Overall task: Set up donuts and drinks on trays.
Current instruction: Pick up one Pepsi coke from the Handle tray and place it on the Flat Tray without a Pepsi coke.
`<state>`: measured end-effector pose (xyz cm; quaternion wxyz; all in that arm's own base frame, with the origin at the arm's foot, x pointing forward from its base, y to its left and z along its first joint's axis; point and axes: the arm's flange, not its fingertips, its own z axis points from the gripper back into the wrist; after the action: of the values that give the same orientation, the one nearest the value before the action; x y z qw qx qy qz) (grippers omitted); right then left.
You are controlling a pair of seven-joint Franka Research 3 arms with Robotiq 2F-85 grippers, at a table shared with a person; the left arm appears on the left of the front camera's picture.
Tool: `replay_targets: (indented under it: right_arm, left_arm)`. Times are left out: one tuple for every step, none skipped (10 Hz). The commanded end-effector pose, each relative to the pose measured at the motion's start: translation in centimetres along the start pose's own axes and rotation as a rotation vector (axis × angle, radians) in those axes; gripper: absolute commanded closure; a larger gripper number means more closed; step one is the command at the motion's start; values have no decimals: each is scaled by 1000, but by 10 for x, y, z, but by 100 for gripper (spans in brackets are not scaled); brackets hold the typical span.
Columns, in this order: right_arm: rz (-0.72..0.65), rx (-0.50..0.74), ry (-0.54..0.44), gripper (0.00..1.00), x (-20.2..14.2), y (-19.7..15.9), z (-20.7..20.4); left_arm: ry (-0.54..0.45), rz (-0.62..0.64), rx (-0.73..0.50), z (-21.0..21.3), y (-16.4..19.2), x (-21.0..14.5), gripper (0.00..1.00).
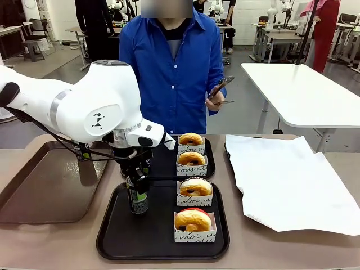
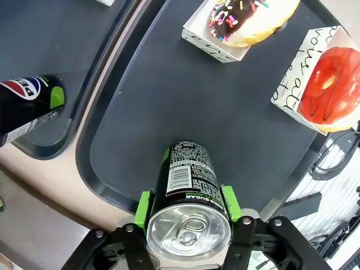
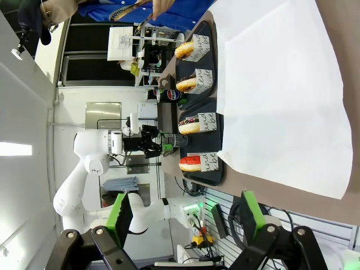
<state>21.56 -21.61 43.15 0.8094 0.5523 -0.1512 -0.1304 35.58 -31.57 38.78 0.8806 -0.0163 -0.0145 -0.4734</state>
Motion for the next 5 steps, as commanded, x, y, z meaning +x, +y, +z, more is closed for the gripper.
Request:
replay_targets:
  right_arm:
    - [6, 17, 1, 0, -1, -1, 1]
    - [6, 17, 1, 0, -1, -1, 1]
    - [6, 17, 1, 0, -1, -1, 1]
    - [6, 17, 1, 0, -1, -1, 1]
    - [6, 17, 1, 0, -1, -1, 1]
  left_arm:
    - [-1, 6, 50, -4, -3, 7, 0]
    - [0, 10, 44, -3, -2, 8, 0]
    - [2, 10, 39, -2, -2, 8, 0]
    - [2, 9, 34, -2, -2, 7, 0]
    - [-2, 14, 30, 2, -4, 5, 0]
